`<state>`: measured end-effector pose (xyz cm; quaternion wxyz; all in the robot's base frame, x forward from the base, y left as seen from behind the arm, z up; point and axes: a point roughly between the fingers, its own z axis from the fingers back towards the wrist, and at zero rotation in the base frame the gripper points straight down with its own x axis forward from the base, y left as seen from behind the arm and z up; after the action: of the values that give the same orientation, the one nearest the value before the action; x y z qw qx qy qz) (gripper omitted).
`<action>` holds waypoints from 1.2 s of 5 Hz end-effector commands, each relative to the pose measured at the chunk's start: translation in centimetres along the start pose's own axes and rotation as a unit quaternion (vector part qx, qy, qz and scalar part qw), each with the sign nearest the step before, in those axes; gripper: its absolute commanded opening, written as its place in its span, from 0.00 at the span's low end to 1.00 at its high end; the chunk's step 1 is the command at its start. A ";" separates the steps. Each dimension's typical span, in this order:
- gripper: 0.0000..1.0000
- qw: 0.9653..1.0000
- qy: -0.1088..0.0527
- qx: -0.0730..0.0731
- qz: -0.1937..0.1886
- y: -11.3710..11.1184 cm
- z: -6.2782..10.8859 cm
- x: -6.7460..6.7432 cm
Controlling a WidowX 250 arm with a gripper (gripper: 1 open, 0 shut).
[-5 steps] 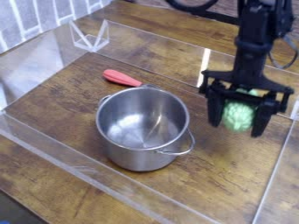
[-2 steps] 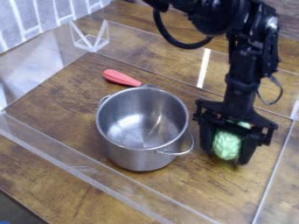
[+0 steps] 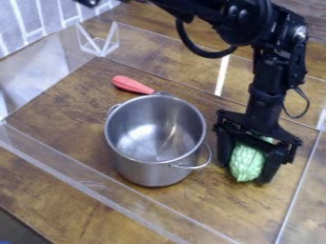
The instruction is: Remove the green object from the silver pot and put it on the table
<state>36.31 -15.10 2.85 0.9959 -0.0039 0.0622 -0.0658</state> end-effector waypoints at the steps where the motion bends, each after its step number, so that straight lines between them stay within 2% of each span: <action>1: 0.00 1.000 -0.024 -0.002 -0.008 1.0 1.9 1.2; 2: 1.00 0.999 -0.021 0.002 -0.034 0.4 2.0 2.2; 3: 1.00 0.998 -0.018 0.006 -0.063 -0.2 2.2 2.8; 5: 1.00 0.998 -0.004 0.003 -0.057 0.0 2.1 2.6; 6: 1.00 0.997 0.004 0.003 -0.072 -0.4 2.1 2.5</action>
<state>38.64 -15.13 2.81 0.9876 -0.0003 0.0896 -0.1286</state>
